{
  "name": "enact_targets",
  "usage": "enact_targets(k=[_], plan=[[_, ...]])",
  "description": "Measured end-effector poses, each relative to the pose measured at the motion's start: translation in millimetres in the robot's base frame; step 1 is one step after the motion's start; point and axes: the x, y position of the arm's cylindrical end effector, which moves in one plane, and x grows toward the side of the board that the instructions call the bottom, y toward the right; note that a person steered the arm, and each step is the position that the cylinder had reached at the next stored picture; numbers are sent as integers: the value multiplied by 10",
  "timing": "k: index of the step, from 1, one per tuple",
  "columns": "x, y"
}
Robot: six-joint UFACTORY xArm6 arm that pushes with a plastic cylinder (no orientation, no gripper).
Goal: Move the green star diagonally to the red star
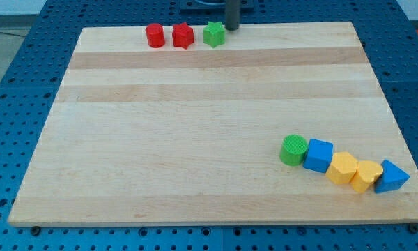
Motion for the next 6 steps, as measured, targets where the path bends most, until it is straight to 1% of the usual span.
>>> enact_targets(k=[2, 3, 4, 5, 6], plan=[[70, -118], [147, -436], [385, -701], [811, -503], [1019, -170]])
